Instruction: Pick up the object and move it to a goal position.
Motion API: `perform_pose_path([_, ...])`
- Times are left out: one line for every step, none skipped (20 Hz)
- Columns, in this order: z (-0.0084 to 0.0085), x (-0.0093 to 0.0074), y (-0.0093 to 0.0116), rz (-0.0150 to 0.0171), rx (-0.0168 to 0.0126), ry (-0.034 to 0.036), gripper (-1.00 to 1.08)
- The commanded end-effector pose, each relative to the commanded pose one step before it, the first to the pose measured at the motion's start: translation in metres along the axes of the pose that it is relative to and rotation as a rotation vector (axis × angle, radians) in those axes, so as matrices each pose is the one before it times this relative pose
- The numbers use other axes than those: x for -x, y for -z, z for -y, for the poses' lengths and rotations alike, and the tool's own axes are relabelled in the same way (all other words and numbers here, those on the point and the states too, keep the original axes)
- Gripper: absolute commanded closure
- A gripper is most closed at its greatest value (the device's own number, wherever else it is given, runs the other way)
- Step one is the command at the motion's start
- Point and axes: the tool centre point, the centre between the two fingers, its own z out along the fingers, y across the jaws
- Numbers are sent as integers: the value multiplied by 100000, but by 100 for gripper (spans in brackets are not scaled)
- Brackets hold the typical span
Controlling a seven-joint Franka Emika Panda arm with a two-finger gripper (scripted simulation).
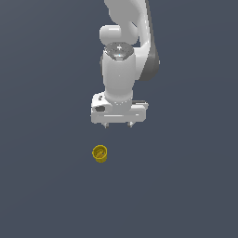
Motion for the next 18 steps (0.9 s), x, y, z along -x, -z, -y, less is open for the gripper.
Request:
perform_pose_path([-174, -127, -200, 141, 43, 1114, -92])
perform_pose_path([-101, -82, -123, 74, 19, 714, -92])
perform_pose_path([-120, -93, -142, 85, 20, 815, -92])
perform_pose_path([-134, -103, -160, 95, 20, 919, -92])
perform_pose_path([-152, -113, -177, 103, 20, 1028, -92])
perform_pose_path([-167, -122, -194, 112, 19, 1135, -92])
perform_pose_path([-184, -129, -212, 121, 16, 1233, -92])
perform_pose_path([-204, -136, -234, 133, 11, 1338, -92])
perform_pose_path([-223, -142, -255, 144, 6, 1446, -92])
perform_pose_path([-243, -146, -276, 153, -1, 1553, -92])
perform_pose_path([-263, -150, -298, 163, -9, 1664, -92])
perform_pose_path([-285, -152, -320, 172, -19, 1772, -92])
perform_pose_path([-308, -152, -343, 180, -31, 1881, -92])
perform_pose_path([-329, -150, -367, 188, -44, 1992, -92])
perform_pose_path([-353, -146, -391, 194, -60, 2099, -92])
perform_pose_path([-372, -139, -412, 197, -76, 2191, -92])
perform_pose_path([-378, -126, -418, 192, -90, 2196, -92])
perform_pose_path([-382, -111, -421, 185, -103, 2191, -92])
